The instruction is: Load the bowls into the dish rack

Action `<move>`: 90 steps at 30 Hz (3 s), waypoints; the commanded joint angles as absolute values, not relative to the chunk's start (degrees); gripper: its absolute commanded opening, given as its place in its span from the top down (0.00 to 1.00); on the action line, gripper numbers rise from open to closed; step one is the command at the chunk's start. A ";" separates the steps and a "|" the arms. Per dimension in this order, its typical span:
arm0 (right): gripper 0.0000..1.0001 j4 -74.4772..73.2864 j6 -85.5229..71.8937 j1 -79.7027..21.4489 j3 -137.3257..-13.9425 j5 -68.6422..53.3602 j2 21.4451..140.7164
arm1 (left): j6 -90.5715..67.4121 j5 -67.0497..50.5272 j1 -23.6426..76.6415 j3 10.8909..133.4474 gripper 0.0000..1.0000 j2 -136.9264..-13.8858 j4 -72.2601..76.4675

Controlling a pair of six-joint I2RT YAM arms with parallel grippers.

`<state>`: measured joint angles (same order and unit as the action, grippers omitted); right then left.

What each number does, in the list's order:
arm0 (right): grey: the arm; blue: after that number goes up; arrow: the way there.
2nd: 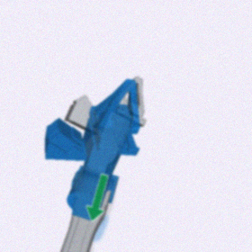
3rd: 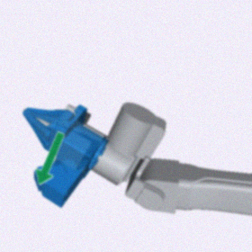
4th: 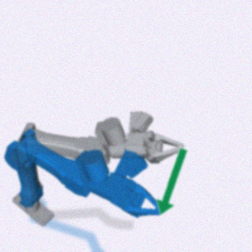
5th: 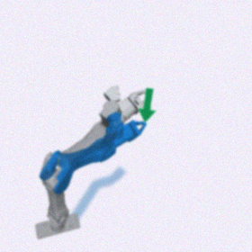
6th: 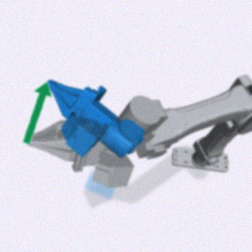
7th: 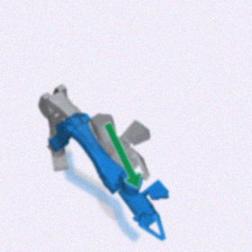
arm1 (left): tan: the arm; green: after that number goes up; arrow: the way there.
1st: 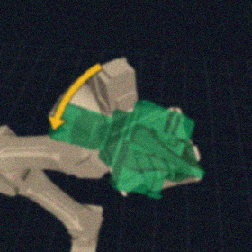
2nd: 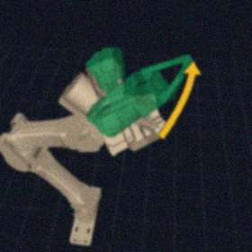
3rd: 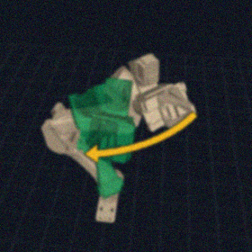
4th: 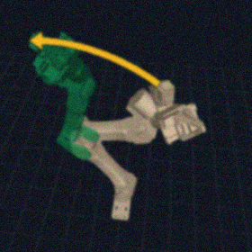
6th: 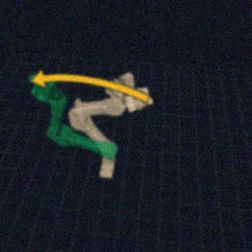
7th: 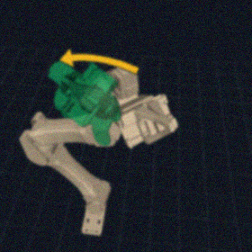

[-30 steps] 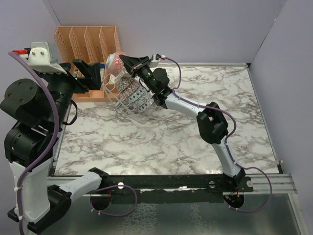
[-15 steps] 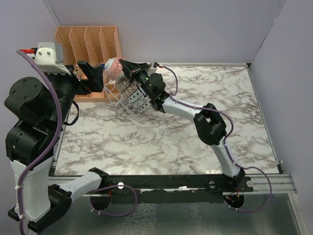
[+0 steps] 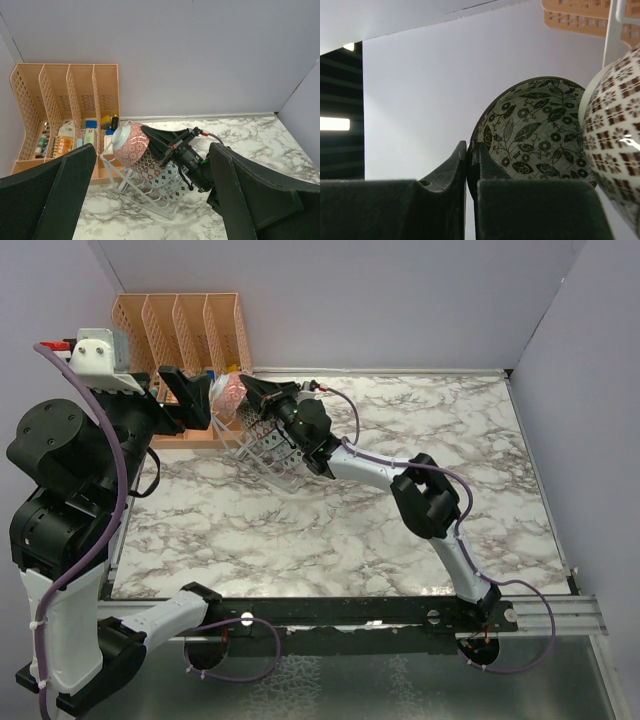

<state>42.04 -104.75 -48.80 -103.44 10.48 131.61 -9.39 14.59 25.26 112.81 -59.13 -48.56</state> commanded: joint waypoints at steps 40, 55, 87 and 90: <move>0.67 39.51 -108.11 -45.18 -102.01 8.59 132.50 | -8.21 15.12 25.47 112.98 0.01 -59.94 -47.20; 0.57 35.59 -107.95 -45.09 -97.57 6.08 127.46 | -10.18 15.34 25.46 112.95 0.01 -60.06 -47.84; 0.47 0.49 -77.12 -41.70 -80.62 -0.11 99.71 | -17.72 3.01 25.42 110.53 0.01 -67.38 -54.48; 0.44 -9.99 -66.52 -41.32 -83.23 3.06 96.90 | -18.72 2.45 25.42 108.52 0.01 -67.48 -52.76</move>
<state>7.70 -84.29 -42.28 -79.44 0.84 102.13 -15.86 6.72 25.26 110.48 -67.13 -52.38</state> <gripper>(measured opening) 0.539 0.992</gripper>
